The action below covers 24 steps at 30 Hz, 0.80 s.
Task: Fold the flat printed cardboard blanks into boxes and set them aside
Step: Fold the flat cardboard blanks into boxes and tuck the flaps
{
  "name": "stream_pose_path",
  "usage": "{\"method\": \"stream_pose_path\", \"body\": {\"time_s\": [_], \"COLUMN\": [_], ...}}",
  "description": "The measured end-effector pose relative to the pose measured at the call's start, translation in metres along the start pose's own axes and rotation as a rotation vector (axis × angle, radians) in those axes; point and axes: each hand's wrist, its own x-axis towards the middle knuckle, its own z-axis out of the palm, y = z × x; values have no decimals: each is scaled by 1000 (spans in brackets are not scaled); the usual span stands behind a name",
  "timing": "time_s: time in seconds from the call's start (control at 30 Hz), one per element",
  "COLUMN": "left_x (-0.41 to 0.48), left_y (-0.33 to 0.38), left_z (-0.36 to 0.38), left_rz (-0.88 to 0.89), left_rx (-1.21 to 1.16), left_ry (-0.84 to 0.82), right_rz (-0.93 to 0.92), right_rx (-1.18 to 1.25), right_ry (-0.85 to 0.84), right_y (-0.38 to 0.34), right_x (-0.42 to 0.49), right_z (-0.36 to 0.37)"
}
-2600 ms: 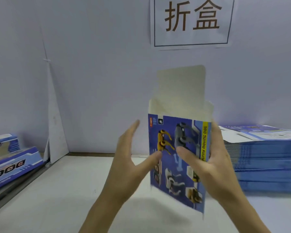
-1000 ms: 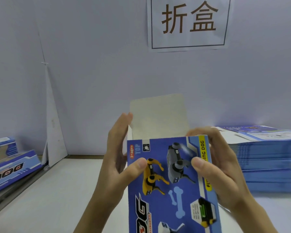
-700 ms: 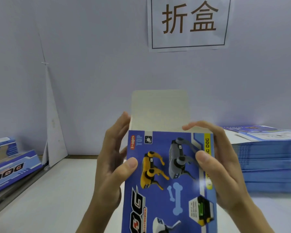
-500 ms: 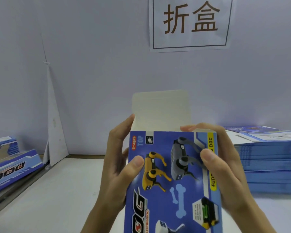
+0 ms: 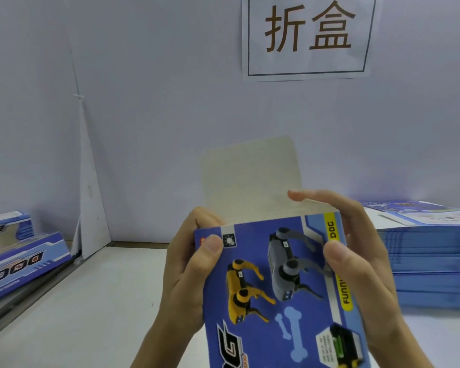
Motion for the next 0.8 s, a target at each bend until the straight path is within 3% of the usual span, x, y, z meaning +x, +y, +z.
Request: {"method": "stream_pose_path", "body": {"time_s": [0.1,0.23,0.4,0.5,0.63,0.8], "left_x": [0,0,-1,1,7,-1], "left_y": [2,4,1,1,2,-2], "left_z": [-3,-3,-5,-5,-5,3], "left_rz": [1,33,29,33,15,-187], "left_rx": [-40,-64,2,116,443,700], "left_ry": [-30,-82,-16,22,90,-165], "right_rz": [76,88,119,71,-35,-102], "right_rx": [67,-58,-200,-281,-626,-747], "right_ry": [68,72,66,92,165,157], "right_y": [-1,0,2,2,6,16], "right_x": [-5,-4,-4,-3,0,0], "right_z": [2,2,-4,-8,-13,-9]}}
